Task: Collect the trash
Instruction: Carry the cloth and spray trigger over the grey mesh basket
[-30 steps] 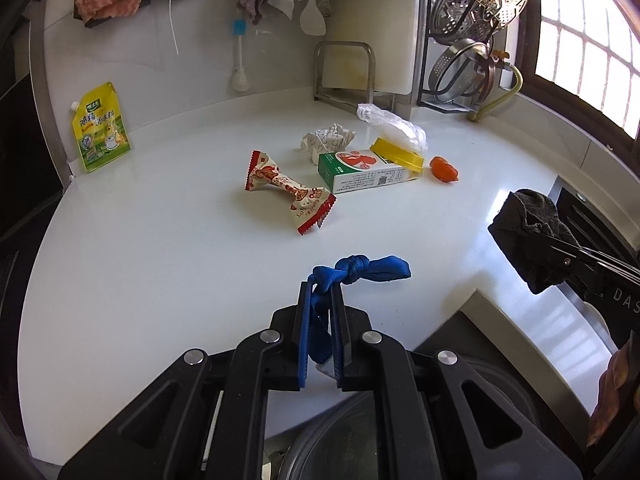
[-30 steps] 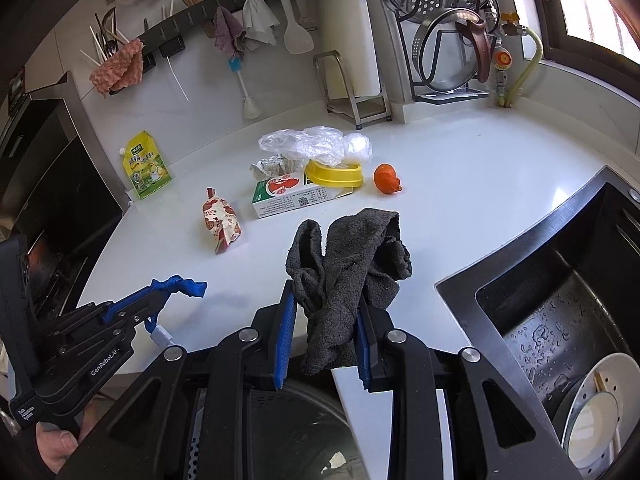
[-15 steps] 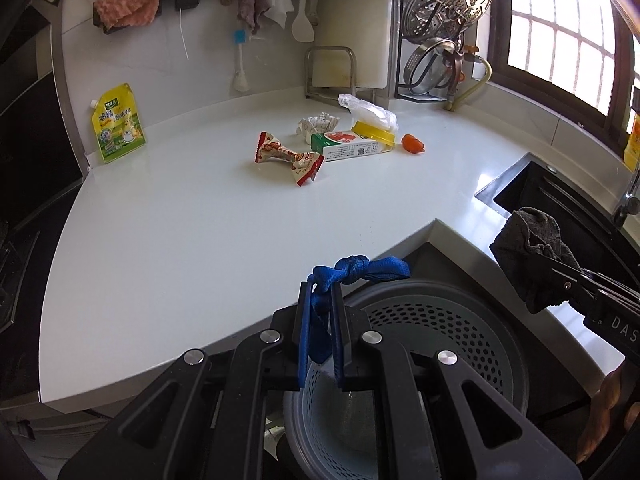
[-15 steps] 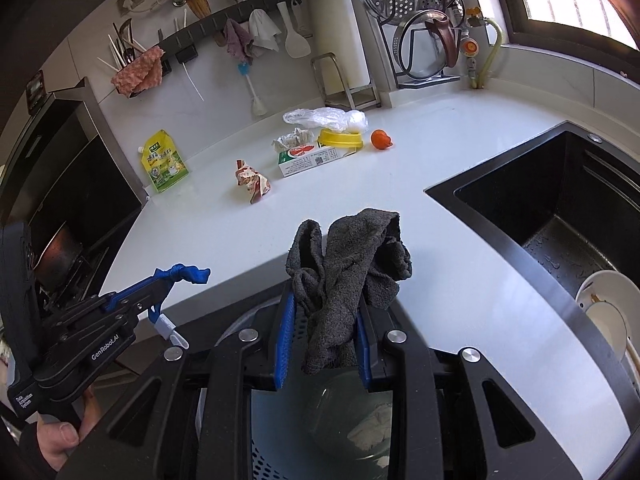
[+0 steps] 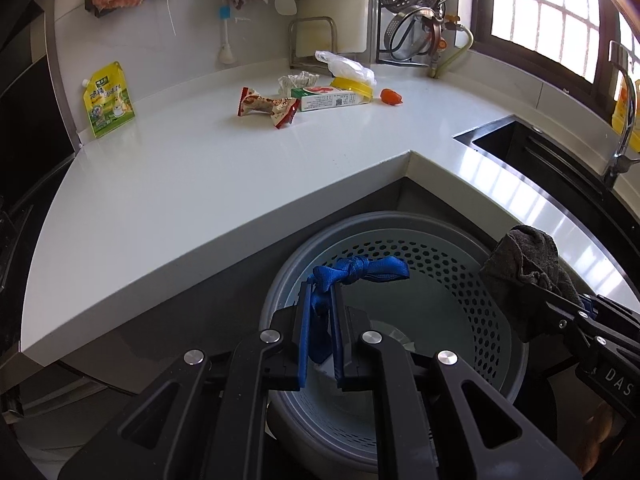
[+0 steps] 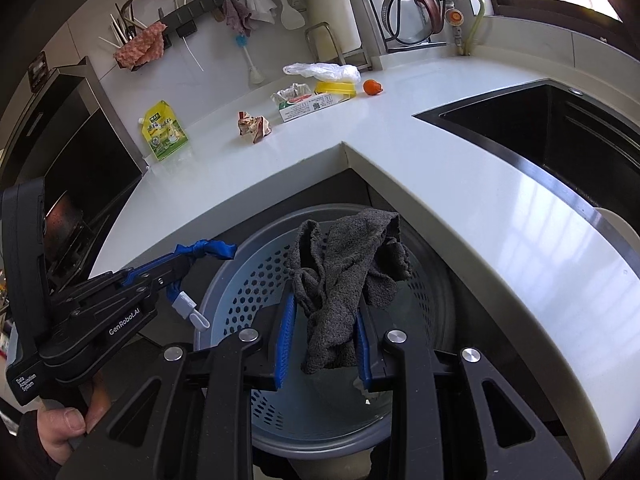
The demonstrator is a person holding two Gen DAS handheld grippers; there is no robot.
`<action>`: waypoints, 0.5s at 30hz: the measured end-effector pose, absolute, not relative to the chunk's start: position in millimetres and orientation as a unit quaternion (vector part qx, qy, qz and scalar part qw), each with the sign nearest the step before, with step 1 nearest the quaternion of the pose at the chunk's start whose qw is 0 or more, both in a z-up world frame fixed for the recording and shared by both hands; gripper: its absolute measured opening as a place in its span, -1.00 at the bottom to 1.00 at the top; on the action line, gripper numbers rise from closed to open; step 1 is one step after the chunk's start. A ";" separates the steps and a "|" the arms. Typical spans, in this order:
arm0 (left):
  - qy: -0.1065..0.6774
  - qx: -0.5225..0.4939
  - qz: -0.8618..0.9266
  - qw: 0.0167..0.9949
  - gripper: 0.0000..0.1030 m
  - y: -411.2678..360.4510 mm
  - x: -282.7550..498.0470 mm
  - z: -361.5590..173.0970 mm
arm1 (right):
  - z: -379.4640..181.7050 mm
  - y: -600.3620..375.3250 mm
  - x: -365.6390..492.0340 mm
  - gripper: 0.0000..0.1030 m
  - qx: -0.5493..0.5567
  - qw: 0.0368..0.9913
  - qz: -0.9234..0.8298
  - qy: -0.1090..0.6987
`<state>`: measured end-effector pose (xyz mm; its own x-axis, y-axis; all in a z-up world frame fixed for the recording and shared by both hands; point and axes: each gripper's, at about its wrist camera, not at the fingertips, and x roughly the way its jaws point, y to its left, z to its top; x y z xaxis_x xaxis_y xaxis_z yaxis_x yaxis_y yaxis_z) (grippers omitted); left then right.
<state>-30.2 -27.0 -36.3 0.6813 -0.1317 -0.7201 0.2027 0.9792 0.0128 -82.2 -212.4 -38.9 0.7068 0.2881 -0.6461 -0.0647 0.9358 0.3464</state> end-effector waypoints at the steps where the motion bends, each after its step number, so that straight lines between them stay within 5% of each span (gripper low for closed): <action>1: 0.391 0.046 -0.093 0.915 -0.81 -28.4 -30.9 -38.3 | -41.1 -211.9 -83.5 -0.51 0.151 0.910 0.097 0.373; 15: 0.424 0.046 -0.096 0.899 -0.81 -31.7 -27.4 -65.8 | -64.8 -202.1 -78.9 -0.51 0.144 0.897 0.105 0.403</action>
<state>-27.4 -31.7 -65.8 0.6221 -0.1329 -0.7715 0.2117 0.9773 0.0023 -78.9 -202.1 -64.8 0.6527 0.3050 -0.6935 -0.0720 0.9362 0.3439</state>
